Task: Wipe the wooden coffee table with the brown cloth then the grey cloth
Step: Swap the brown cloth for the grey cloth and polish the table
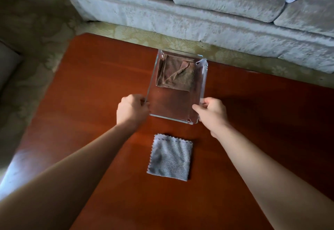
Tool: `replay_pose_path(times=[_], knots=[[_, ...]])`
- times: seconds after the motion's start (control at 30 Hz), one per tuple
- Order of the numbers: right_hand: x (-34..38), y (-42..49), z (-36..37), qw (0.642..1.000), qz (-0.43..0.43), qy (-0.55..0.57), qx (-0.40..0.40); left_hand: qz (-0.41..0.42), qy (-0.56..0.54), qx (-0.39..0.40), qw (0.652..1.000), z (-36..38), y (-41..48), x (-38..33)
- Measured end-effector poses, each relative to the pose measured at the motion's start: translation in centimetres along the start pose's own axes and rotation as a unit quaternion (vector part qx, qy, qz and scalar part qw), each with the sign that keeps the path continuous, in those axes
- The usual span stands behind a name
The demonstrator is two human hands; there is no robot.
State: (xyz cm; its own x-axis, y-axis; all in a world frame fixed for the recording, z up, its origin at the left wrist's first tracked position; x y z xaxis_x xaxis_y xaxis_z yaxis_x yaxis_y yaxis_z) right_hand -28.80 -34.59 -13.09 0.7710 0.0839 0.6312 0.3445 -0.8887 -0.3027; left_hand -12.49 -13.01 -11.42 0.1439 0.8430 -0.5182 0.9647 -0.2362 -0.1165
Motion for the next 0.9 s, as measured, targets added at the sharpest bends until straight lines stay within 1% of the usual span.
replay_pose_path(times=[0.07, 0.2, 0.33, 0.47, 0.57, 0.67, 0.73, 0.77, 0.83, 0.9], knots=[[3.4, -1.6, 3.7, 1.000, -0.024, 0.005, 0.019, -0.020, 0.013, -0.031, 0.999, -3.0, 1.7, 3.5], [9.2, -4.5, 10.8, 0.997, -0.063, 0.005, 0.054, -0.063, 0.032, -0.063, 0.996, -7.8, 5.0, 10.0], [12.8, -6.2, 16.4, 0.995, -0.058, 0.022, 0.078, -0.080, 0.044, -0.084, 0.992, -10.8, 7.9, 14.5], [15.0, -6.2, 19.6, 0.994, -0.062, 0.017, 0.083, -0.076, 0.035, -0.080, 0.993, -11.7, 10.2, 17.0], [16.0, -6.1, 20.7, 0.994, -0.075, 0.004, 0.083, -0.076, 0.033, -0.078, 0.994, -11.9, 11.3, 18.0], [16.6, -6.4, 20.0, 0.990, -0.090, 0.002, 0.107, -0.078, -0.003, -0.091, 0.993, -11.9, 11.4, 18.5], [16.1, -6.7, 18.5, 0.988, -0.107, -0.014, 0.113, -0.096, -0.026, -0.129, 0.987, -12.1, 10.8, 18.4], [15.4, -7.0, 17.4, 0.986, -0.121, -0.027, 0.108, -0.102, -0.019, -0.157, 0.982, -12.2, 9.9, 18.2], [13.4, -7.7, 15.1, 0.980, -0.179, -0.053, 0.073, -0.081, 0.012, -0.205, 0.975, -12.0, 7.1, 17.2], [10.4, -9.4, 12.5, 0.963, -0.260, -0.068, 0.025, -0.012, 0.021, -0.216, 0.976, -10.8, 3.6, 15.7]])
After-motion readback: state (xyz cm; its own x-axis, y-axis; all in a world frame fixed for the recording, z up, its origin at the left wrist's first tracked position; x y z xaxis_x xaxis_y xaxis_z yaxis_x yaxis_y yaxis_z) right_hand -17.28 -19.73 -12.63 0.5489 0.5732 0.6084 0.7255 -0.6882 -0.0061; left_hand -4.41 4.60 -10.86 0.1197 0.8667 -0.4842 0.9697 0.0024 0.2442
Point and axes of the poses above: each hand's wrist, its own y-axis towards the middle knuckle, its own z-axis out of the palm, x = y × z, the point moved 5 cm from there along y, towards the middle knuckle, and after that the axes turned 13 degrees about -x, right-handed, at the moved point
